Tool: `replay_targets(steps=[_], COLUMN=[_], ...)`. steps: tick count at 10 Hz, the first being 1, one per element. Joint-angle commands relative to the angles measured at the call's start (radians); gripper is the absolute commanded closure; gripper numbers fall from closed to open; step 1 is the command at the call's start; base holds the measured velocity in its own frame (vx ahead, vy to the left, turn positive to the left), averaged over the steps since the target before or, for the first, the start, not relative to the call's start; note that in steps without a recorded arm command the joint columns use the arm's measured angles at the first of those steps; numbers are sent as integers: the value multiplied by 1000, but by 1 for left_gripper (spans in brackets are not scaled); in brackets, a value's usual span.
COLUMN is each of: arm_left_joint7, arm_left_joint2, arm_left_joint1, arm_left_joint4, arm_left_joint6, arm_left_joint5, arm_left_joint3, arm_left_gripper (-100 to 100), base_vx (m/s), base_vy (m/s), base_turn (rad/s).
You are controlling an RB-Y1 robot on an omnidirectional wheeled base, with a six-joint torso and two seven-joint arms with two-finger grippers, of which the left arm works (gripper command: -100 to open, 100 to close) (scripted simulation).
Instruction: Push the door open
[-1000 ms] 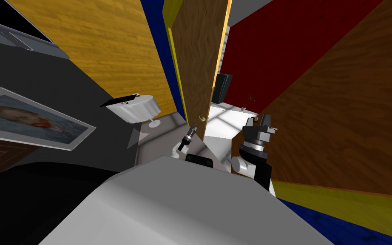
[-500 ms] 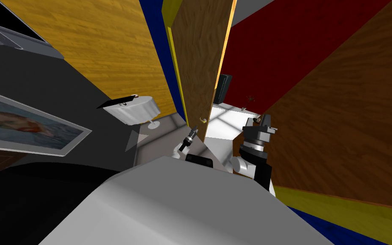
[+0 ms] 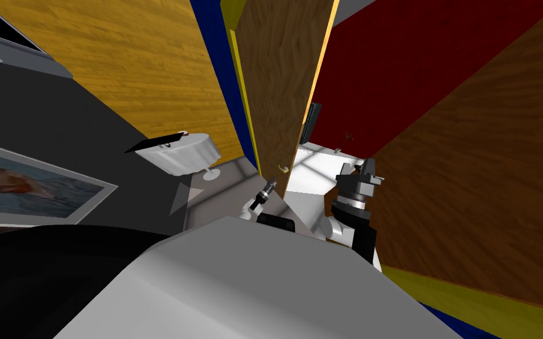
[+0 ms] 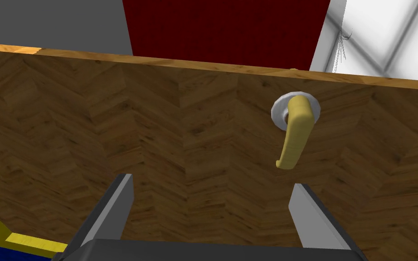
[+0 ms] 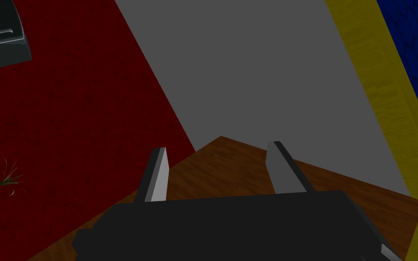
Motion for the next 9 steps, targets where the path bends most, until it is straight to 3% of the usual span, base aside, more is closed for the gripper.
replay_targets(steps=[1, 9], arm_left_joint7=[11, 33], arm_left_joint2=[-1, -12], arm_left_joint1=[-17, -73], arm_left_joint4=[48, 201], arm_left_joint6=[-8, -47], arm_left_joint5=[-9, -28], arm_left_joint3=[-21, -66], arm_left_gripper=[-100, -100], base_vx=[108, 82], base_vy=[106, 66], base_turn=[-34, -21])
